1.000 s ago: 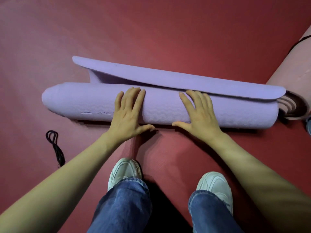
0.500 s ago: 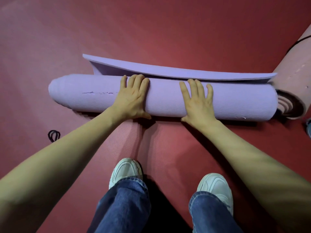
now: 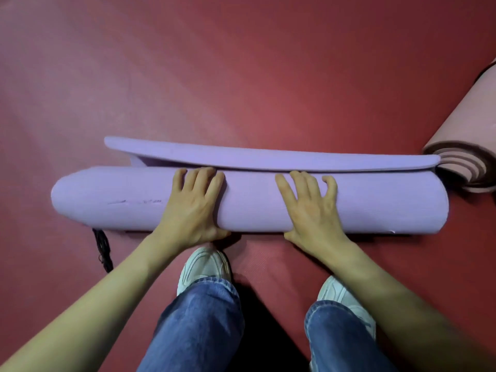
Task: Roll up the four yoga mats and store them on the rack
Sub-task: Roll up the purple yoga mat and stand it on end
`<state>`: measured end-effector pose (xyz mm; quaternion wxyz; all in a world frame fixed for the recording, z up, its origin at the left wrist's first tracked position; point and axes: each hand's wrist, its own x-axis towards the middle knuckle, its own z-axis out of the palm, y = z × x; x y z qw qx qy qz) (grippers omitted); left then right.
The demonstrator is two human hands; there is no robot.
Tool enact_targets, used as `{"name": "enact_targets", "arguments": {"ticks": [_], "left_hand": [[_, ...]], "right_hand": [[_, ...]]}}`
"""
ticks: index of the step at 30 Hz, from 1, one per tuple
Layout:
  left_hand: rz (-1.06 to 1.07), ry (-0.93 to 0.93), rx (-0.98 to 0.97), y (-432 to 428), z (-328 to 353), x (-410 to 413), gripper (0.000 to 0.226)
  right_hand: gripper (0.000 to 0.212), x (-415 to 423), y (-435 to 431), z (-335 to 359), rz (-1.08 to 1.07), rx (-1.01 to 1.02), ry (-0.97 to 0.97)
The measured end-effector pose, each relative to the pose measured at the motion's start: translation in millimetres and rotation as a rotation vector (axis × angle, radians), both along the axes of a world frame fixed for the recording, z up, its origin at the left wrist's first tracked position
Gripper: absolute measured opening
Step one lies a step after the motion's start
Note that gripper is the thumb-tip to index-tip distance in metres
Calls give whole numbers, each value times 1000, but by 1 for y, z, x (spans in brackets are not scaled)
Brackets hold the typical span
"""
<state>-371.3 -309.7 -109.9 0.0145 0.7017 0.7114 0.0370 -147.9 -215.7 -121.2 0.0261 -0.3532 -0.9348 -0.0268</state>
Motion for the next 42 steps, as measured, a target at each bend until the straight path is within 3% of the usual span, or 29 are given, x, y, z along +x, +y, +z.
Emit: {"name": "enact_targets", "arguments": {"ticks": [7,13,15,20,24,26,30,34,37,42], "left_hand": [[0,-78,0,-32,-1,15,110],[32,-243,-34,-24,1,2,102],[53,-334,-4,-21,3,-1,91],[146,-465,289,-10,6,6,45],[104,-346,402,5,-7,9,18],[128,-314,379,11,-11,9,26],[137,-192,101,25,-6,9,94],[142,20,-193,50,5,10,135],[167,104,-287,72,10,5,142],[102,137,-239,85,15,-5,128]], "right_hand": [[120,15,-24,8,6,-131,-26],[121,17,-11,9,-3,-223,82],[112,19,-10,10,-6,-243,149],[60,11,-14,4,-59,-191,353],[65,-2,0,3,-94,-177,283],[79,-5,15,7,-50,-220,201],[122,-17,43,16,15,-220,-89],[136,-35,63,26,-40,-224,-222],[139,-45,80,31,-64,-268,-244],[132,-53,92,36,-34,-259,-271]]}}
